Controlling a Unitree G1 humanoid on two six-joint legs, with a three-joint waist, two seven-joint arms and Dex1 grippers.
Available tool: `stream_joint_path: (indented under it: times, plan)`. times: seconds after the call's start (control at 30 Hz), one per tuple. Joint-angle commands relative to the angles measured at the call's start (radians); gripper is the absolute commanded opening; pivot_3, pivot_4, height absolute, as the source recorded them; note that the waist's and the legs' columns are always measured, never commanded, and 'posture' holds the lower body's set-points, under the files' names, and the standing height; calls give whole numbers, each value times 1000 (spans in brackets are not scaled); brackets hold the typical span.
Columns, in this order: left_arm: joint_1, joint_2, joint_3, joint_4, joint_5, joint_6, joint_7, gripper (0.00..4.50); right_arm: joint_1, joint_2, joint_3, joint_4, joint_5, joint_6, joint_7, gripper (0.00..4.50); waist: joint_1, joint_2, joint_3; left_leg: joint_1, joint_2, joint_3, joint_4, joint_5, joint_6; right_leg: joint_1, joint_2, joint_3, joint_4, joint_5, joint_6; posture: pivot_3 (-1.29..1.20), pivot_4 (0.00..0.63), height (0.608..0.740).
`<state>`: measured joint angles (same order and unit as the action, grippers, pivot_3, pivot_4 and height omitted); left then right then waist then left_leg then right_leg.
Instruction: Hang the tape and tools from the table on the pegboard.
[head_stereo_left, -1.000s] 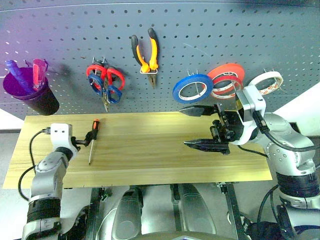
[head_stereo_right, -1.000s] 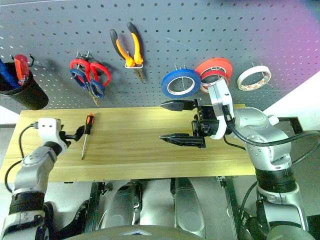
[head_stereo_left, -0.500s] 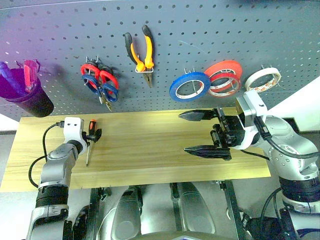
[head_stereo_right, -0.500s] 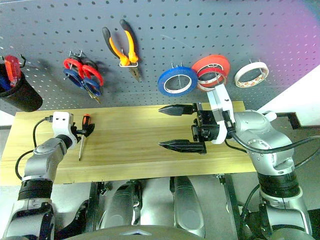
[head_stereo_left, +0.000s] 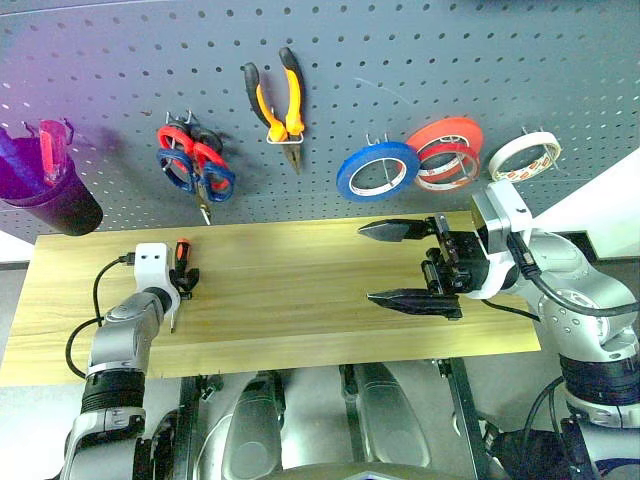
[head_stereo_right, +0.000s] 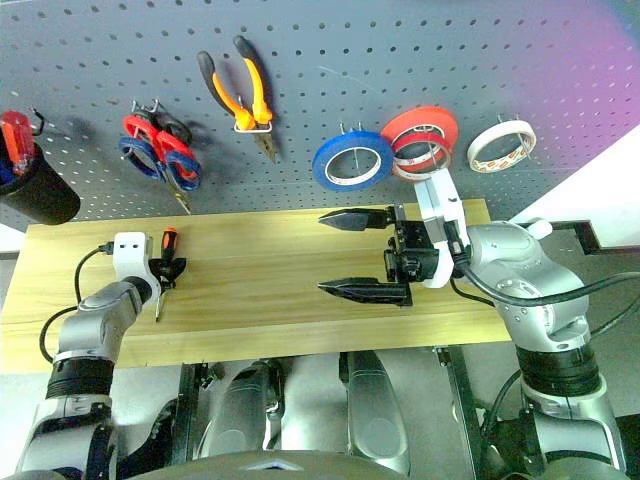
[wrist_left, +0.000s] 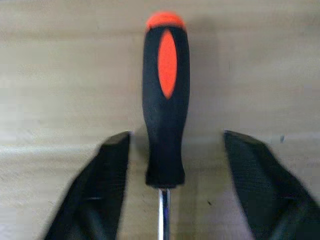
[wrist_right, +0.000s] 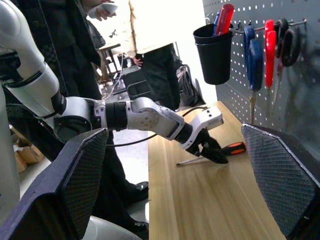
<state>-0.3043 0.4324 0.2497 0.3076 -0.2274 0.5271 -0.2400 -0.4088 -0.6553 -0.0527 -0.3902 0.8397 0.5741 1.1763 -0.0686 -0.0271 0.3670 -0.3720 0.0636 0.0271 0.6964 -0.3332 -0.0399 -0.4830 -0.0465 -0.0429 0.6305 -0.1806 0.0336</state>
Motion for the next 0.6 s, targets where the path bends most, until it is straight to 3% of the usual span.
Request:
stream_joint_path:
  times: [0.03, 0.13, 0.3, 0.47, 0.6]
  plan:
    - [-14, -1, 21, 17, 1, 24, 23, 1653, -2, -18, -25, -45, 23, 0, -4, 4500, -1, 0, 0, 0, 0, 0, 0, 0, 0, 0, 0, 0, 0, 0, 0, -177, 384, 733]
    - [-24, 3, 20, 49, -2, 25, 15, 601, -4, -18, -25, -47, 24, 0, -14, 4500, -1, 0, 0, 0, 0, 0, 0, 0, 0, 0, 0, 0, 0, 0, 0, -179, 379, 733]
    - [-13, 2, 15, 39, -1, 23, 5, 573, -4, -20, -22, -42, 19, -7, -14, 4500, -1, 0, 0, 1, 0, 0, 0, 0, 0, 0, 0, 0, 0, 0, 0, -179, 372, 733]
    - [75, -33, 44, -116, -33, 14, 12, 573, -3, -23, -21, -34, 13, -15, -5, 4500, -2, 0, 0, -1, 0, 1, -1, 0, 0, -1, 0, 0, 0, 0, 0, -169, 367, 733]
    - [245, -46, 18, -332, 14, -136, -4, 573, -5, -26, -17, -14, 3, -30, 15, 4500, -3, 0, 0, -2, 0, 2, -3, 0, 0, -4, -1, 1, -1, 0, 0, -152, 367, 733]
